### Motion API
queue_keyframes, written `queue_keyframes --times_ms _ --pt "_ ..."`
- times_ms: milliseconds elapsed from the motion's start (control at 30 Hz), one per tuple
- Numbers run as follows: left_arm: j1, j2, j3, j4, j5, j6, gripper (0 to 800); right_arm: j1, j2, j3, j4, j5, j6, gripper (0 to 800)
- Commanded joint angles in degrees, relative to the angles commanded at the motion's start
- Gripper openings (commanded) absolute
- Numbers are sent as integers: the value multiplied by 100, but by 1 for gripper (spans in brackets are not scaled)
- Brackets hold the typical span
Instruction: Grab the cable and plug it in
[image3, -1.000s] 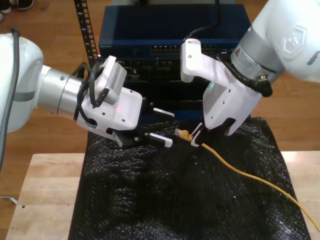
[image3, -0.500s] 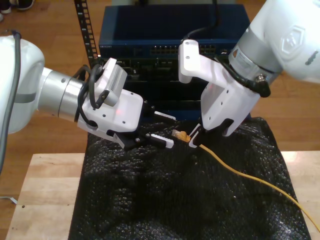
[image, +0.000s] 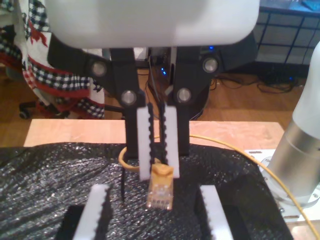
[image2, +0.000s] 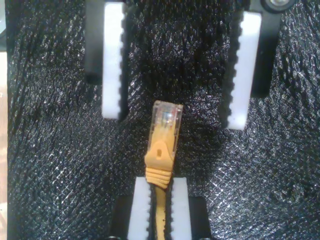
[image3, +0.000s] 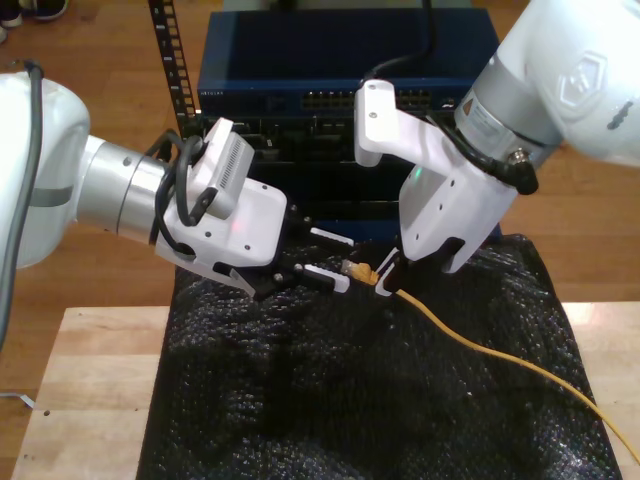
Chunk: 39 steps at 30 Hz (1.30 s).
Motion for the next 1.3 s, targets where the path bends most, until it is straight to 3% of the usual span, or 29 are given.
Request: queue_keyframes --times_ms 167,267,700,1033,1100,1300 --pt "0 0 0 0 9 26 378 0 9 0 0 0 0 6" --pt "0 0 0 0 9 26 323 0 18 0 0 0 0 4" --pt "-9 -18 35 0 18 44 246 0 26 0 9 0 0 6" --pt "-44 -18 79 0 18 44 117 0 26 0 9 0 0 4" --pt "-44 -26 88 0 18 44 46 0 26 0 9 0 0 4" --pt "-53 -35 123 9 18 44 3 0 26 0 9 0 -9 27"
